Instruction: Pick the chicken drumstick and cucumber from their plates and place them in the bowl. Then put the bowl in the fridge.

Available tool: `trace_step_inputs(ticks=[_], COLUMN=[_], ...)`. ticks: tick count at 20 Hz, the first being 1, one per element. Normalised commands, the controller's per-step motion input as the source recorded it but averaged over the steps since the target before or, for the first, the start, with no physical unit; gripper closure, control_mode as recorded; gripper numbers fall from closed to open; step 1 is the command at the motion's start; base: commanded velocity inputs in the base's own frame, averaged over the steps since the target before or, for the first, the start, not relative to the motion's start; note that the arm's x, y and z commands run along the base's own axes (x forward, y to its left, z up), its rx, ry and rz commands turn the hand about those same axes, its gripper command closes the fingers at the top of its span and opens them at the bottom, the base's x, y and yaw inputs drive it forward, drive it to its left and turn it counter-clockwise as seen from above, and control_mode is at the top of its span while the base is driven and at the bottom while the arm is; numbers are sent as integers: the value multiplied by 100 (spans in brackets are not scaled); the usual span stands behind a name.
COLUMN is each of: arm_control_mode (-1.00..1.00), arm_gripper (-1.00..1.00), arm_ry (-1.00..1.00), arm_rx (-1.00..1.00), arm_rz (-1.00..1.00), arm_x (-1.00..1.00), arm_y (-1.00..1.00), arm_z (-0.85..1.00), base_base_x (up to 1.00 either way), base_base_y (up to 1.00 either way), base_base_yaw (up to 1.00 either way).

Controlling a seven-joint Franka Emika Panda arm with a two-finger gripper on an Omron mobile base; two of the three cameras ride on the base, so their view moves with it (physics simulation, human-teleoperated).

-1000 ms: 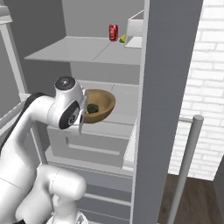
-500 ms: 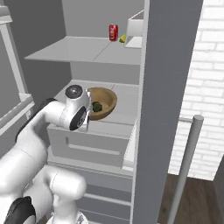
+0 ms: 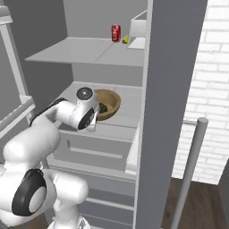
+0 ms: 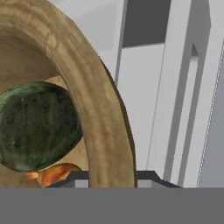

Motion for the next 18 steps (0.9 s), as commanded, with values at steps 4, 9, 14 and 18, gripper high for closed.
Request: trace_step_inputs(ticks=[4, 9, 14, 18], arm_control_mode=[-100, -100, -100, -100], arm_gripper=[100, 100, 100, 100], arm_ry=[0, -2, -3, 0], arm_rx=[0, 0, 0, 0], arm_rz=[0, 0, 0, 0], arm_x=[36, 26, 33, 47], arm_y=[0, 0, 0, 0], arm_z=[-33, -35, -20, -13], base_base_x=[0, 0, 0, 0], base_base_y=[0, 0, 0, 0], base_base_yaw=[0, 0, 0, 0])
